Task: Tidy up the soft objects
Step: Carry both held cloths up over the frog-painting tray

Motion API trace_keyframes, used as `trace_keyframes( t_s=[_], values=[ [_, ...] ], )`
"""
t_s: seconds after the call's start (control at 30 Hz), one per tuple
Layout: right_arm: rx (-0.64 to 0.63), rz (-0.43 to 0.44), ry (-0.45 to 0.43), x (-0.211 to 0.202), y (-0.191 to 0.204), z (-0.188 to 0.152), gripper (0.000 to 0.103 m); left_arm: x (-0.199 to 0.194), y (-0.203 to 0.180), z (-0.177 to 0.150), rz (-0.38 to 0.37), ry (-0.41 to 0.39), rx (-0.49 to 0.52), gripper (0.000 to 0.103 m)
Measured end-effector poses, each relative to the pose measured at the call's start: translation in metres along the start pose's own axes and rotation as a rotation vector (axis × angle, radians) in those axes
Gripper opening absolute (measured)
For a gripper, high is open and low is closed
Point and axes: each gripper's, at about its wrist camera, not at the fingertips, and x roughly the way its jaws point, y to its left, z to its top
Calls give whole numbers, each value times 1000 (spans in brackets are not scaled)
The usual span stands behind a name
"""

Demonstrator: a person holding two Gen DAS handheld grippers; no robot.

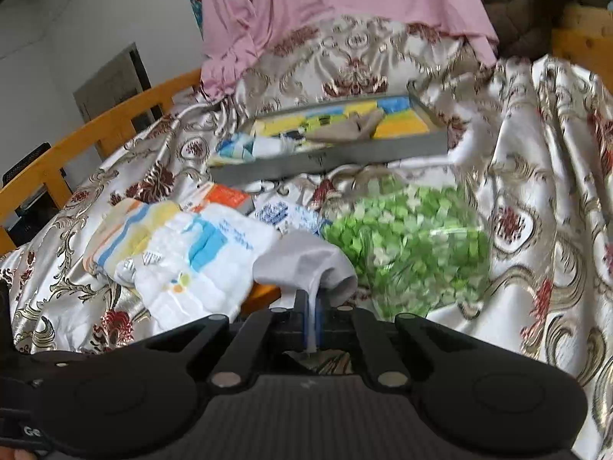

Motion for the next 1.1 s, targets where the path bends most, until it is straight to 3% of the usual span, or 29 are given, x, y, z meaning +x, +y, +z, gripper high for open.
trace_keyframes(
  t_s=[0.17, 0.37, 0.73, 1.1],
  values=[
    [-8, -4, -46, -8, -1, 2, 3, -7, -14, -1, 18, -23, 73, 0],
    [-32, 0, -95, -18, 1, 3, 3, -20, -26, 0, 7, -70, 111, 0],
    [-84, 25, -214, -41, 9, 5, 3, -47, -24, 13, 57, -202, 66, 0],
    [-100, 1, -345, -50, 7, 28, 3, -59, -22, 64, 86, -329, 110, 0]
  ],
)
